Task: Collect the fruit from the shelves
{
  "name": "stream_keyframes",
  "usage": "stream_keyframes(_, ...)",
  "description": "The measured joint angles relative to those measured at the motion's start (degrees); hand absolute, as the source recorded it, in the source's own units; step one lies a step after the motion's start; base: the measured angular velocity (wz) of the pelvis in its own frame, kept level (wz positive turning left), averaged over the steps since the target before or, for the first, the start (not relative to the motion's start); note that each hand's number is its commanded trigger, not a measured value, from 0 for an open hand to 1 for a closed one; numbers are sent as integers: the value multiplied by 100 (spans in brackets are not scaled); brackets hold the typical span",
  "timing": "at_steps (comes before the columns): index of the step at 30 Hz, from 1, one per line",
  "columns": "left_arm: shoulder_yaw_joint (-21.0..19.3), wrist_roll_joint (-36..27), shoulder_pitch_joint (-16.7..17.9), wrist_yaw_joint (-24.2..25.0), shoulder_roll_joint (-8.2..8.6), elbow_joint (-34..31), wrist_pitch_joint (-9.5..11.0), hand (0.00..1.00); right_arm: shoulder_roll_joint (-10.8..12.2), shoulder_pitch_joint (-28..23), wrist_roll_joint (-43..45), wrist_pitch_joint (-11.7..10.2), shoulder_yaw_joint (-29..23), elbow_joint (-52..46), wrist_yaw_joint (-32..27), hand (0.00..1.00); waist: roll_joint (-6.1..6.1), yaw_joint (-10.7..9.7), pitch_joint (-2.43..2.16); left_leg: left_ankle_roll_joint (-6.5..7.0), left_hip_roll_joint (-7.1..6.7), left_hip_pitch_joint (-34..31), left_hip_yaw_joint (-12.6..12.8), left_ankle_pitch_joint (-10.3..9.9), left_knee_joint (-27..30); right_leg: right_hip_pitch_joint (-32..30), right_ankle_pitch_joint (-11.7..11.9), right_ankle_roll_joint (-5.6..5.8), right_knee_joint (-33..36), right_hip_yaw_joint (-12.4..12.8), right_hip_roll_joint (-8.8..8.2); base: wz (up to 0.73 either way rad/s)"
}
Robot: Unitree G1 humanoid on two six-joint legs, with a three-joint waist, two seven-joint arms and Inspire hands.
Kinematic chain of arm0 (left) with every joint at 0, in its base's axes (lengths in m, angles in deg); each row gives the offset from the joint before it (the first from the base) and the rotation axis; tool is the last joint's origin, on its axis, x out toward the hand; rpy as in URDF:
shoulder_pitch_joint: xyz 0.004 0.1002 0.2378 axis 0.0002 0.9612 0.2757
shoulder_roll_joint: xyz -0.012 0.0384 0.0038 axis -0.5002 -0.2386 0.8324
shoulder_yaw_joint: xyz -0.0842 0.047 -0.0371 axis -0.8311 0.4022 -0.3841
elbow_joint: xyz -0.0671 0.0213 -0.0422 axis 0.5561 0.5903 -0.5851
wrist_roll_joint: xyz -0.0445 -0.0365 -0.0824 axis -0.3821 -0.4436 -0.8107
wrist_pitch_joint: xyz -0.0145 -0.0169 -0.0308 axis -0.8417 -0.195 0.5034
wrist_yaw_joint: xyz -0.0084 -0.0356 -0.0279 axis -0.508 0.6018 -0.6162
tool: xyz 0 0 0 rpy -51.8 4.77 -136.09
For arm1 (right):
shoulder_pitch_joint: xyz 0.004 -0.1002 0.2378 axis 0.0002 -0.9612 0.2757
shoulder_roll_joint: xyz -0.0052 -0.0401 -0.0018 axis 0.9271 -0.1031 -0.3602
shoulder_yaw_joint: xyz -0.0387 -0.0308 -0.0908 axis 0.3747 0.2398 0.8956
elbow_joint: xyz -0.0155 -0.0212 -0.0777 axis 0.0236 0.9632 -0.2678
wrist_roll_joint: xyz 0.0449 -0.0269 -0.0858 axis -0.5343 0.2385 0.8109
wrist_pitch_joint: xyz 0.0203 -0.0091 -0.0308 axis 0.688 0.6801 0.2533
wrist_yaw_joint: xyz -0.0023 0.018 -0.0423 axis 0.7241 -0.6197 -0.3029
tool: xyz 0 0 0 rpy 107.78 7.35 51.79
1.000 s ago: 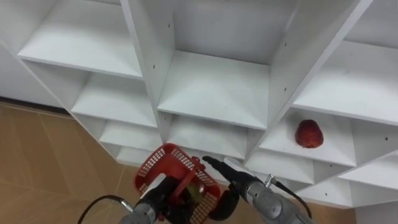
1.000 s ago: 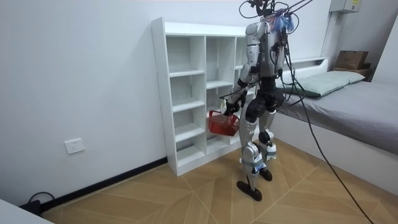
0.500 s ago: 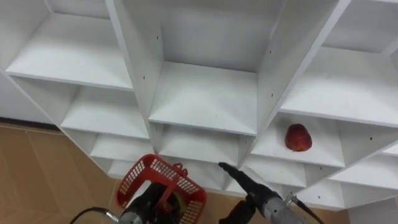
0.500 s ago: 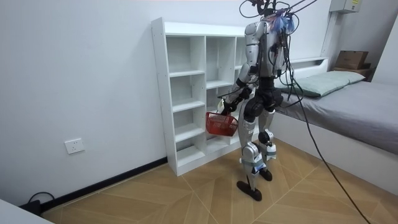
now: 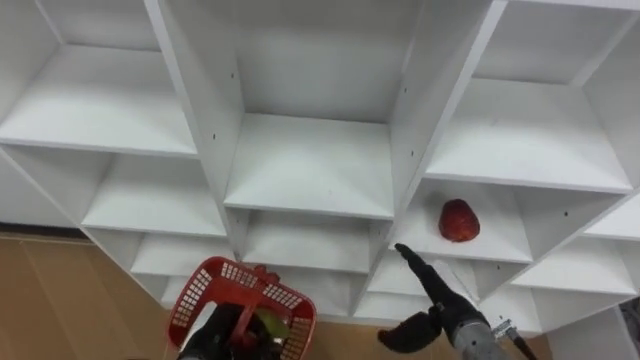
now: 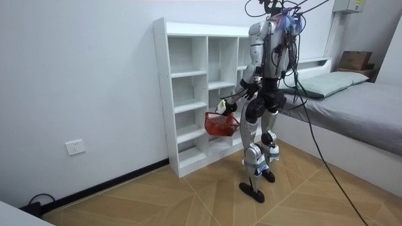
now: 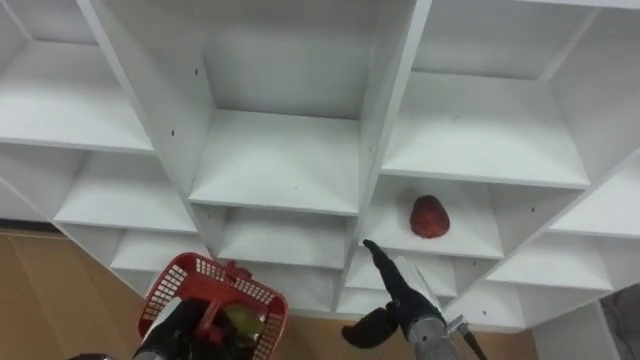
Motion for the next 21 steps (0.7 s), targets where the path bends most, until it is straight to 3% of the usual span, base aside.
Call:
stream_keyframes(13, -91, 0, 98, -127, 45, -66, -3, 100, 13, -33, -328, -41, -120, -25, -905, 0, 1, -85, 3, -1, 18, 103, 62, 0, -101, 21, -1, 0, -26, 86, 35, -3)
stream_keyframes(21, -90, -2, 101, -125, 41, -63, -4, 100, 11, 37, -545, -47, -119, -26, -1172, 0, -74, -78, 41, 0, 17, 184, 160, -1, -126, 63, -7, 9, -43, 139, 42, -5)
